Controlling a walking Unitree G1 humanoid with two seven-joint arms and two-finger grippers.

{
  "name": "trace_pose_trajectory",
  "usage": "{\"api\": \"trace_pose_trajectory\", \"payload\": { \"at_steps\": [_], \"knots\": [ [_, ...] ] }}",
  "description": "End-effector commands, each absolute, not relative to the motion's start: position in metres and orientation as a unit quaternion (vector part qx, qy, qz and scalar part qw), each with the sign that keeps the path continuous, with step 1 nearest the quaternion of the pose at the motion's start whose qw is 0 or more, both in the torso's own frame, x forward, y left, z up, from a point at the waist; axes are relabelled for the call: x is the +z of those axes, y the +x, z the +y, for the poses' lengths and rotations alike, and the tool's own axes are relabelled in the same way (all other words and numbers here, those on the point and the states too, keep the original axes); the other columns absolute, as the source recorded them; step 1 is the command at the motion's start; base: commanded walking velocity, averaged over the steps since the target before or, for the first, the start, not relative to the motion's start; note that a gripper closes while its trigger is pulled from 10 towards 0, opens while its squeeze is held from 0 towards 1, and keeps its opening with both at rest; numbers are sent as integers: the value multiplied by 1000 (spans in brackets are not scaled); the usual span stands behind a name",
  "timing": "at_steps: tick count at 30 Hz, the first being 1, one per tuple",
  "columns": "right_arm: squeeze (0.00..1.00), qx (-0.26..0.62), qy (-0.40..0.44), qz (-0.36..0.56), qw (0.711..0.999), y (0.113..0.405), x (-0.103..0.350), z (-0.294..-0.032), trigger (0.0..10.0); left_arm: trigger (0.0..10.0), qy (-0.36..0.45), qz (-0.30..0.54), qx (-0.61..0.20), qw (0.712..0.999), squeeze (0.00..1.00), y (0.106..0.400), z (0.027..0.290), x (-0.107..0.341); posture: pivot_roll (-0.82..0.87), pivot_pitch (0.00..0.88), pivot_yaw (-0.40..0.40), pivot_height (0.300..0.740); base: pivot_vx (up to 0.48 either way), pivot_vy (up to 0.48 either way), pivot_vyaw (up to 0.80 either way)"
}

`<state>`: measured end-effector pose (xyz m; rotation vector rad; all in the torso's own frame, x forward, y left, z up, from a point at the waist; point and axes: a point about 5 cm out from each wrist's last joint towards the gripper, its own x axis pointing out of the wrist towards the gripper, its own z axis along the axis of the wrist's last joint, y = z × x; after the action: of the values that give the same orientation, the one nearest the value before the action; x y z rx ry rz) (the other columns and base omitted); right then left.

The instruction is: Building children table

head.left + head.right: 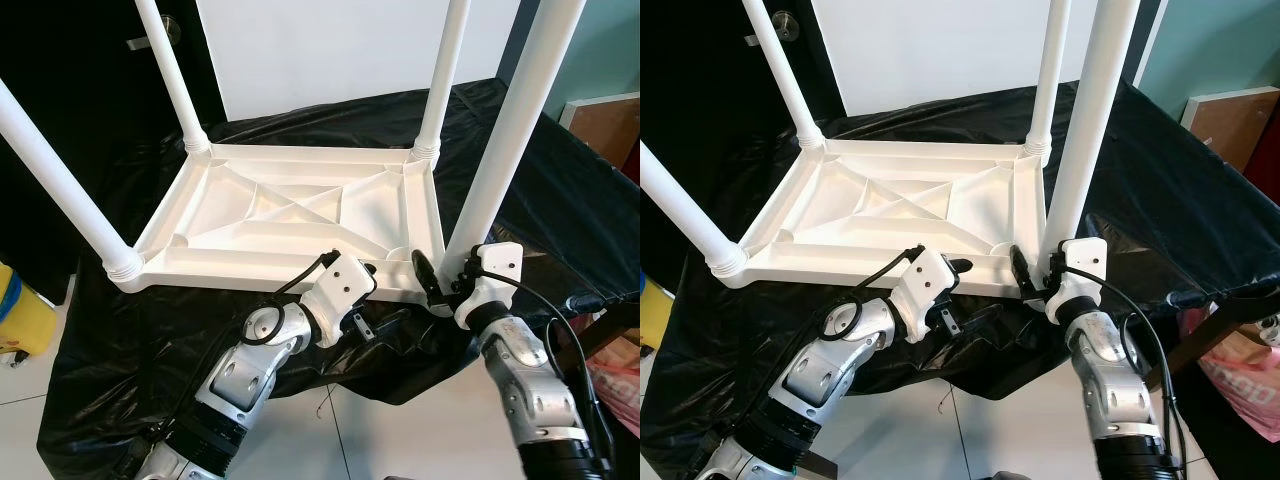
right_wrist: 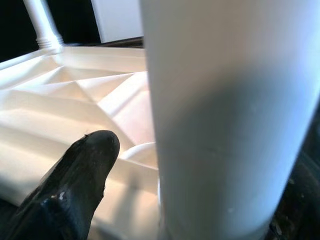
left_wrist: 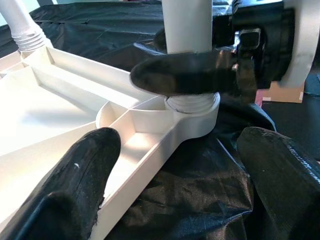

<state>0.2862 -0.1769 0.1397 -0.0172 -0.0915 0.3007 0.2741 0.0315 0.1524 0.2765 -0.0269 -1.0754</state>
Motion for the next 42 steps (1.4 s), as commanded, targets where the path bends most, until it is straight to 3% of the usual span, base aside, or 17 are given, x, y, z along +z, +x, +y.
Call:
{"api": "trace_pose_trajectory", "payload": {
  "at_steps": [1, 7, 13, 14, 16, 17, 30, 31, 42],
  "knots": [
    [0, 170, -1, -35, 985, 285, 136, -173, 10000, 10000, 141, -3, -510, 849, 0, 275, 32, 149, -206, 66, 12, 740, 0, 0, 0],
    [0, 260, -60, -9, 964, 297, 137, -184, 10000, 10000, 140, -3, -511, 848, 0, 276, 31, 149, -206, 66, 11, 740, 0, 0, 0],
    [0, 282, -81, -7, 956, 306, 139, -183, 10000, 10000, 139, -4, -511, 848, 0, 275, 30, 149, -203, 64, 4, 740, 0, 0, 0],
    [0, 287, -86, -5, 954, 308, 140, -184, 2431, 10000, 139, -4, -510, 849, 0, 275, 30, 149, -194, 63, -7, 740, 0, 0, 0],
    [0, 287, -86, -5, 954, 308, 140, -184, 2431, 10000, 139, -4, -510, 849, 0, 275, 30, 149, -194, 63, -7, 740, 0, 0, 0],
    [0, 288, -89, 0, 953, 310, 138, -187, 0, 10000, 138, -5, -507, 851, 0, 276, 30, 149, -193, 63, -9, 740, 0, 0, 0],
    [0, 298, -85, 28, 950, 306, 124, -194, 0, 10000, 136, -5, -501, 855, 0, 275, 33, 148, -182, 55, -19, 740, 0, 0, 0],
    [0, 292, -80, 28, 953, 306, 123, -194, 10000, 10000, 136, -5, -500, 855, 0, 275, 33, 148, -184, 51, -17, 740, 0, 0, 0],
    [0, 191, -82, 23, 978, 307, 116, -188, 10000, 10000, 142, -6, -508, 850, 0, 275, 32, 149, -191, 44, -1, 740, 0, 0, 0]
  ]
}}
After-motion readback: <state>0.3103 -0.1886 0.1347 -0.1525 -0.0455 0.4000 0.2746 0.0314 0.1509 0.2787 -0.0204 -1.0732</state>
